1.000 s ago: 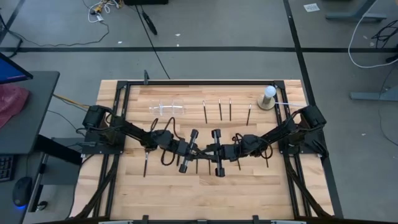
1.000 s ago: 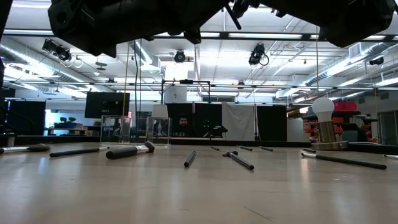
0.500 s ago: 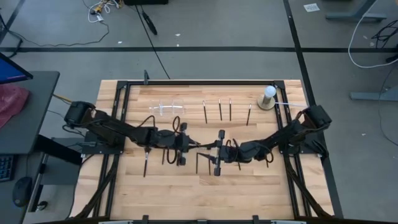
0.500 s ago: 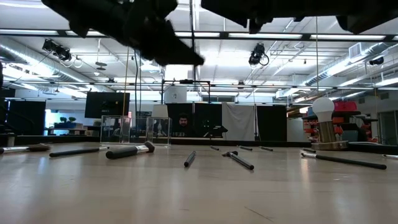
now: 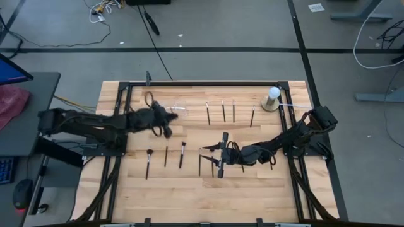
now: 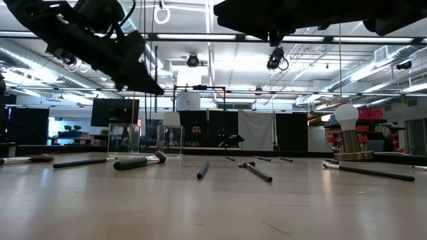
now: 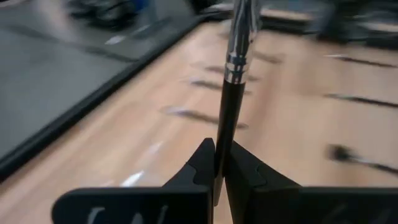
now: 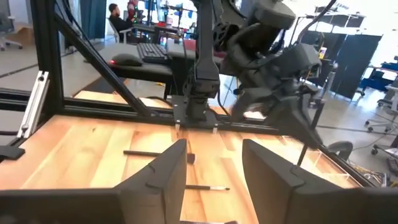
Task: Put items in baskets/containers
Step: Put the eyeshadow brush into the transparent organizer
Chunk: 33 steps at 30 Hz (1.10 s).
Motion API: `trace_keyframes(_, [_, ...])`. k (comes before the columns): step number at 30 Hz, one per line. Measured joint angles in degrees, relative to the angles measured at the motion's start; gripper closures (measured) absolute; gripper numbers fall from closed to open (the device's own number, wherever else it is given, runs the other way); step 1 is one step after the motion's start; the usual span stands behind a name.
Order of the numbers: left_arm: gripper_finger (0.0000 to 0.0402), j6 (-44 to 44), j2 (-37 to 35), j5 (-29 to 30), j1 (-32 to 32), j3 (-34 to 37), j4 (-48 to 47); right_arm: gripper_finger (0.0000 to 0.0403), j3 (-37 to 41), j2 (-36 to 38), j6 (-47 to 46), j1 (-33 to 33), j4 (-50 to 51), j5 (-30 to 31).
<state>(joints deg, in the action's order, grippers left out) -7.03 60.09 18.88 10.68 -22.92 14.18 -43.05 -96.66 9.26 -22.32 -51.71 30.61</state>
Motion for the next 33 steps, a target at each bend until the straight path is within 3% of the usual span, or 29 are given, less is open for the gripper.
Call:
trace_keyframes(5, [0.0387,0.2,-4.8,-0.6,11.3,-0.1,-5.1,0.0256,0.0,0.0,-1.4,1.0,0.0,0.0])
trace_keyframes(10, [0.0387,1.2,-3.5,-8.5,21.8,-0.1,-5.0,0.0261,0.0,0.0,-2.2,1.6,0.0,-0.1])
trace_keyframes(13, [0.0384,1.9,-1.8,-9.7,25.0,-0.1,-5.3,0.0262,0.0,0.0,-2.2,1.6,0.1,-0.2])
trace_keyframes(33, [0.0381,-2.6,-1.2,-9.9,27.0,-0.1,-17.0,0.0261,0.0,0.0,-2.9,1.6,1.7,-0.2])
